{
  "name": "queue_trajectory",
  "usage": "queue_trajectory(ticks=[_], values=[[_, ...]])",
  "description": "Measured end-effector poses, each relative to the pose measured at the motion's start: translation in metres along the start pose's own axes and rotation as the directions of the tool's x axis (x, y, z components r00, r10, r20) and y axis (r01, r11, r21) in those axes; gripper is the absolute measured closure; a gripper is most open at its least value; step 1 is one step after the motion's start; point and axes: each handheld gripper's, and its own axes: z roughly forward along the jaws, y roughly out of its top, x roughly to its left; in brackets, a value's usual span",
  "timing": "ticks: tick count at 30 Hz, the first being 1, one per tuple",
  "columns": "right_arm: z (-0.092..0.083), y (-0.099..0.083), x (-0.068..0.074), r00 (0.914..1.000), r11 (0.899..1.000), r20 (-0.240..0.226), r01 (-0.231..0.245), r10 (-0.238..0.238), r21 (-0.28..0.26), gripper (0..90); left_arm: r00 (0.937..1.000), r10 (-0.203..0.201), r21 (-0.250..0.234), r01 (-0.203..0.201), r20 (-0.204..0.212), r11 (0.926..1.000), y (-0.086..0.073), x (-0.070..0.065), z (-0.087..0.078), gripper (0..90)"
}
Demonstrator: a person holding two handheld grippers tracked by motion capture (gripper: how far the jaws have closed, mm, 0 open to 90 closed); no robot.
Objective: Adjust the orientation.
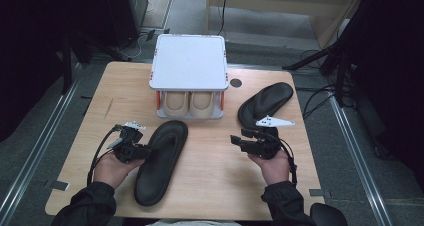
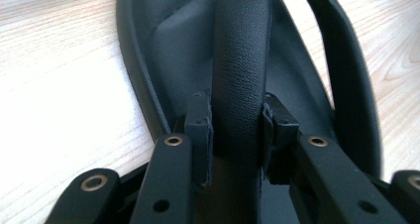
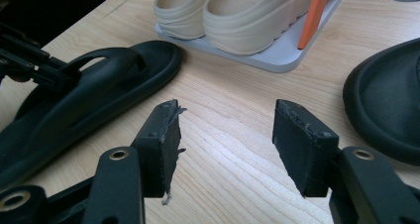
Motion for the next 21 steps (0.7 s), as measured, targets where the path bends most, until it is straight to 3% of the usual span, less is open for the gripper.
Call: queue_trajectory(ticks=[6, 8, 11, 15, 17, 21], values=[[0.000, 0.000, -0.001, 1.0000, 1.000, 0.000, -0.001, 0.001, 0.001, 44.8, 0.9999, 0.001, -0.016, -0.001, 0.015, 0.9999, -0.001, 0.003, -0.001, 65.0], [-0.001, 0.000, -0.001, 1.0000, 1.000, 0.004, 0.001, -0.001, 0.000, 44.8, 0.9997, 0.007, -0.040, -0.006, 0.023, 0.9992, -0.002, 0.002, -0.007, 57.8], [-0.001, 0.000, -0.001, 1.0000, 1.000, 0.003, -0.001, 0.001, -0.002, 44.8, 0.9995, 0.028, -0.092, -0.026, 0.017, 0.9954, -0.004, 0.001, -0.022, 58.0], [-0.002, 0.000, -0.002, 1.0000, 1.000, 0.005, -0.002, 0.002, -0.005, 44.8, 0.9994, 0.018, -0.135, -0.014, 0.029, 0.9908, -0.008, 0.011, -0.037, 72.9], [-0.002, 0.000, -0.002, 1.0000, 1.000, 0.005, -0.001, 0.001, -0.005, 44.8, 0.9997, 0.021, -0.097, -0.020, 0.013, 0.9950, -0.011, 0.018, -0.035, 83.1], [-0.002, 0.000, -0.001, 1.0000, 1.000, 0.005, 0.003, -0.003, -0.007, 44.9, 0.9999, 0.004, -0.032, -0.004, -0.012, 0.9995, -0.015, 0.030, -0.026, 89.4]])
